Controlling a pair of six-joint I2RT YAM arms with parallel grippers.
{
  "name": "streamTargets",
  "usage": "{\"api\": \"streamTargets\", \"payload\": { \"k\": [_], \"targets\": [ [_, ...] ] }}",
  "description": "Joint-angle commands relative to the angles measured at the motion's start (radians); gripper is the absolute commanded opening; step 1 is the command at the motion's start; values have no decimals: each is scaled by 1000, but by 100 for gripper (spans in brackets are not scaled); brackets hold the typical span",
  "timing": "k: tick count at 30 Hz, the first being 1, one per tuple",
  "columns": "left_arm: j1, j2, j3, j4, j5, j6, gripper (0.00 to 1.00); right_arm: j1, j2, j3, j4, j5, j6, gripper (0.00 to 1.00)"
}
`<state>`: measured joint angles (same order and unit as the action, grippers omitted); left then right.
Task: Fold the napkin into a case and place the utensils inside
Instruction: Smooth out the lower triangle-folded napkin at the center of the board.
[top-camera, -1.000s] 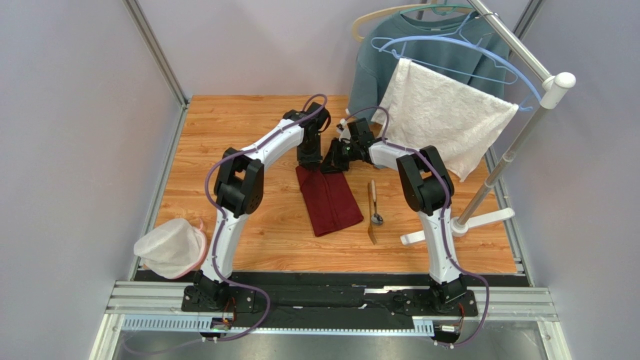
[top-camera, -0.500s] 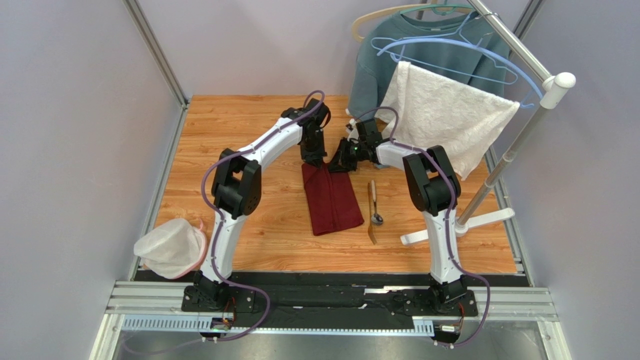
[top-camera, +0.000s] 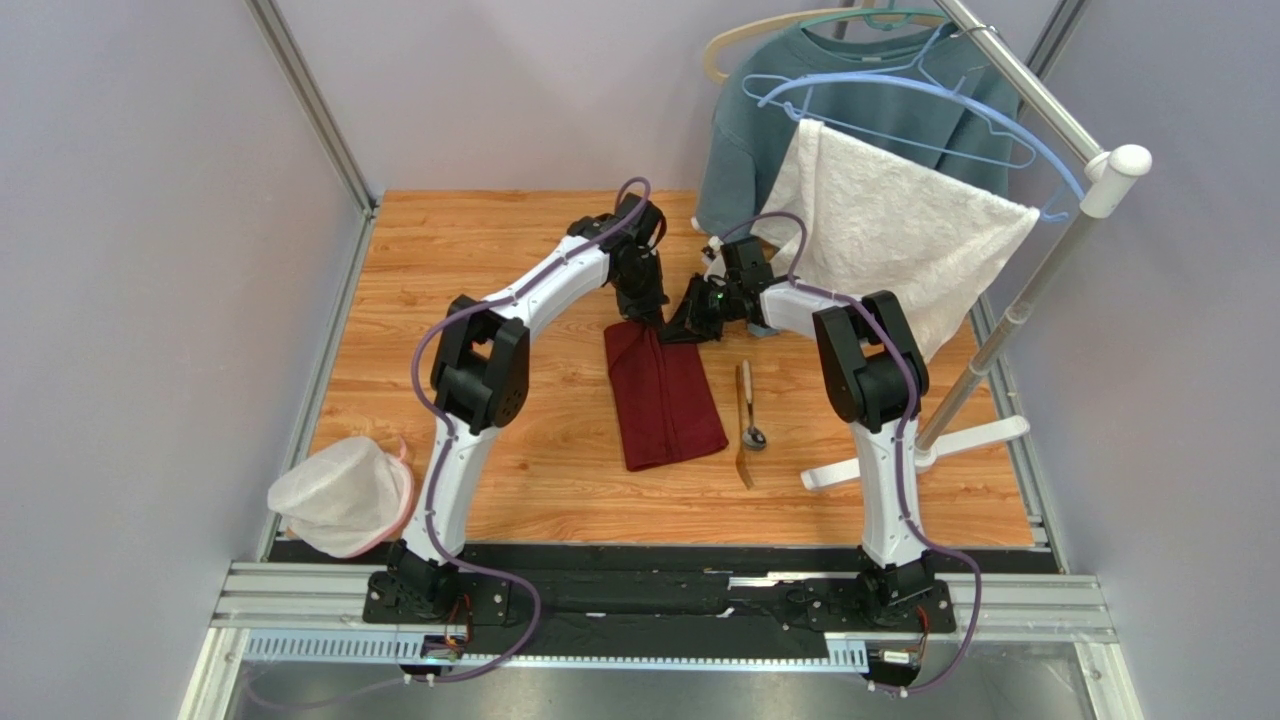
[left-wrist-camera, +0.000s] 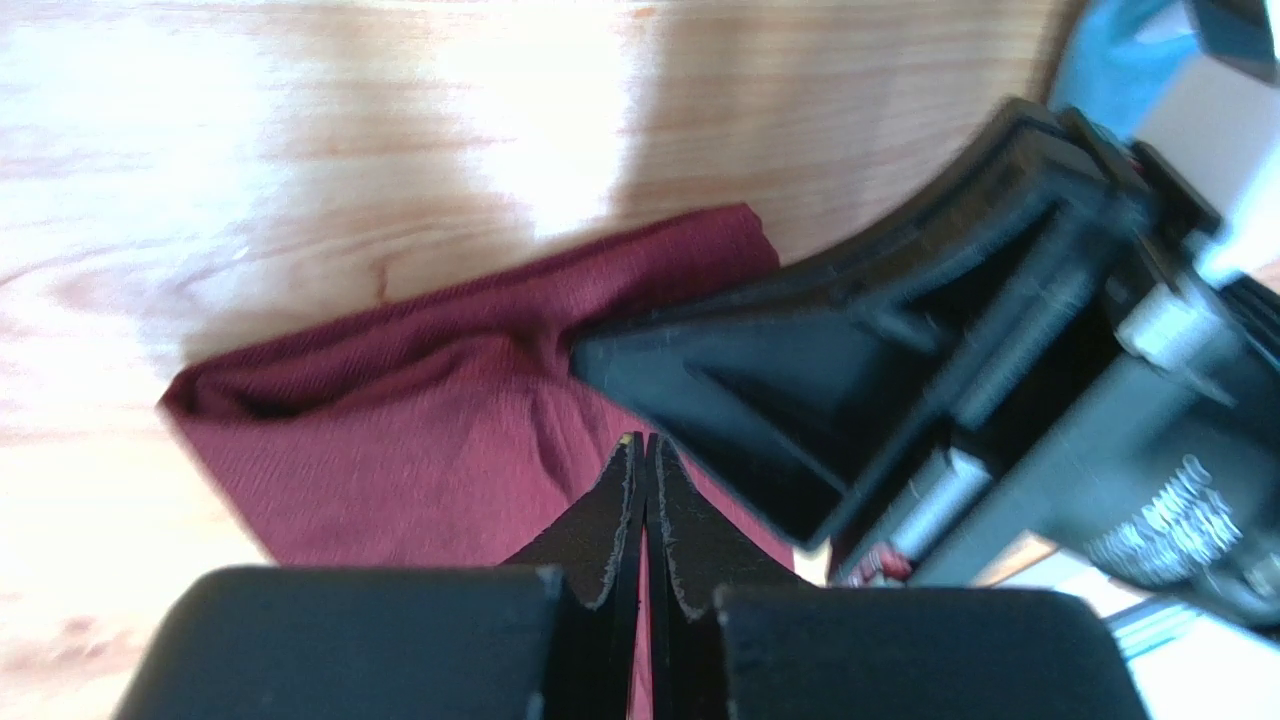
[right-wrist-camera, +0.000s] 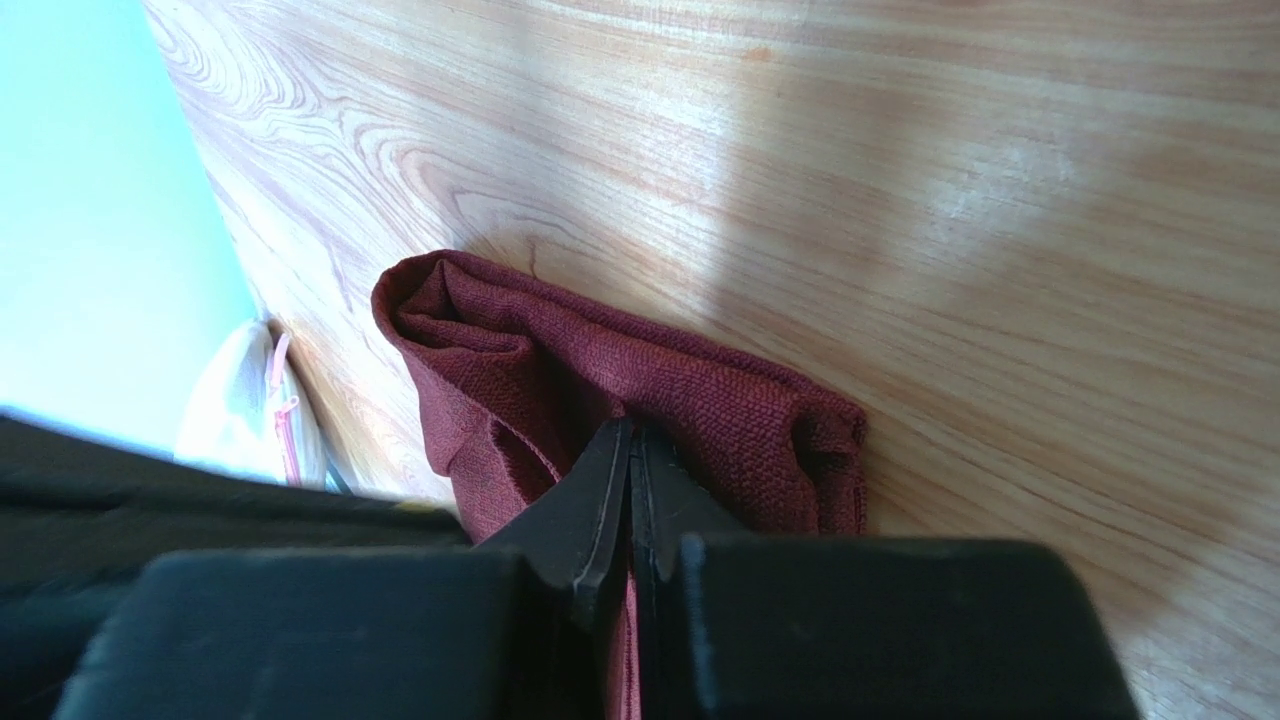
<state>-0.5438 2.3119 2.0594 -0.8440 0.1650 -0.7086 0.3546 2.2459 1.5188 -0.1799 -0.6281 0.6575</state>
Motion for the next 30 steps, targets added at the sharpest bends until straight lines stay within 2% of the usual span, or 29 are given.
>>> {"api": "streamTargets", "payload": {
  "k": [1,19,25,28,29,30],
  "targets": [
    [-4,61,50,20,41,-22,2,0,-42,-16,0,28,-21,4],
    [31,66,61,-84,-125,58,1,3,-32,-17,-3,27,-13,2],
    [35,84,87,-76,-87,60,1,3,-34,-14,-9,18,-19,2],
    [33,70,96,-58,-49,70,8,14,-52,0,-35,25,-42,2],
    [31,63,96,-50,-44,70,16,15,-55,6,-42,25,-50,3],
    [30,43,94,-49,-33,70,21,18,-66,12,-52,25,-56,4]
  ]
}}
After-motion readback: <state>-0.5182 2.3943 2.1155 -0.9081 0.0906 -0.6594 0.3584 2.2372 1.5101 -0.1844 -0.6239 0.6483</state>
